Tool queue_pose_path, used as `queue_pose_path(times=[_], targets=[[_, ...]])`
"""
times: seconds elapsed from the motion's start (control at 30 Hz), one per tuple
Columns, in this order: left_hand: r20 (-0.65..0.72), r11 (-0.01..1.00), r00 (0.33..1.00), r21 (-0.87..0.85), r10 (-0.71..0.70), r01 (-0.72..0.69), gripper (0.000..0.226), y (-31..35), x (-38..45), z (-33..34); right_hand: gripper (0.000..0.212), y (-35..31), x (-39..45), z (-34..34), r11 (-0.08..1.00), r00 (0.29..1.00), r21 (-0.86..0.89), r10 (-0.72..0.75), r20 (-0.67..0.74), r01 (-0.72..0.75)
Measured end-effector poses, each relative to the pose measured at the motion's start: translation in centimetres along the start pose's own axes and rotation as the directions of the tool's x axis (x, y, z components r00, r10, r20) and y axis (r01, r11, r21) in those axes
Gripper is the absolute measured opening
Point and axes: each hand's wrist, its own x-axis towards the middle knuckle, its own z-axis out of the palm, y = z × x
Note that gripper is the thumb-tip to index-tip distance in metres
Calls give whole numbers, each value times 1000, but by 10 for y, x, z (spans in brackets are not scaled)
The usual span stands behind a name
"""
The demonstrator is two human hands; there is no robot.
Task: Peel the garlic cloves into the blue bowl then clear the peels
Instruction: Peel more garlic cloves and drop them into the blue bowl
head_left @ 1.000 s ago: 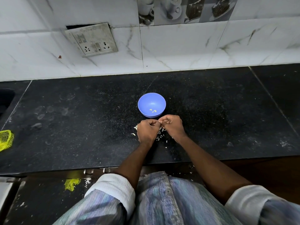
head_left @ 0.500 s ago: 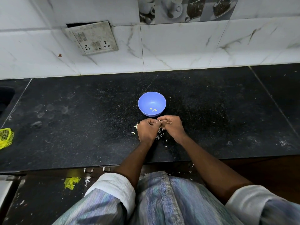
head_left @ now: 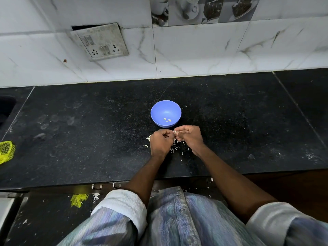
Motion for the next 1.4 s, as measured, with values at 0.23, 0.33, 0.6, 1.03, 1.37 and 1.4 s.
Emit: queue_pose_path(times=[0.23,0.33,0.6,1.03,1.37,1.4], targets=[[-14,999,1000,42,-2,3,8,3,2,1,17,-2,2,4,994,999,-104,-34,-8,33],[-10,1000,1000,-5,-20,20,11,1,4,2,18,-1,3,5,995,1000,-100,-30,-7,29],[75,971,990,-200,-120,133,11,-6,9,8,11,-1,4,3,995,998,88,54,30,-56],[-2,995,998,-74,-62,62,17,-5,9,8,18,-3,1,5,998,1000,-65,-2,-12,1],[78,977,993,-190,-87,100,11,-8,5,12,13,-5,-3,1,986,996,142,84,29,-87],[89,968,990,-219,-106,123,12,-8,5,13,14,-5,-4,1,975,993,190,110,35,-114]])
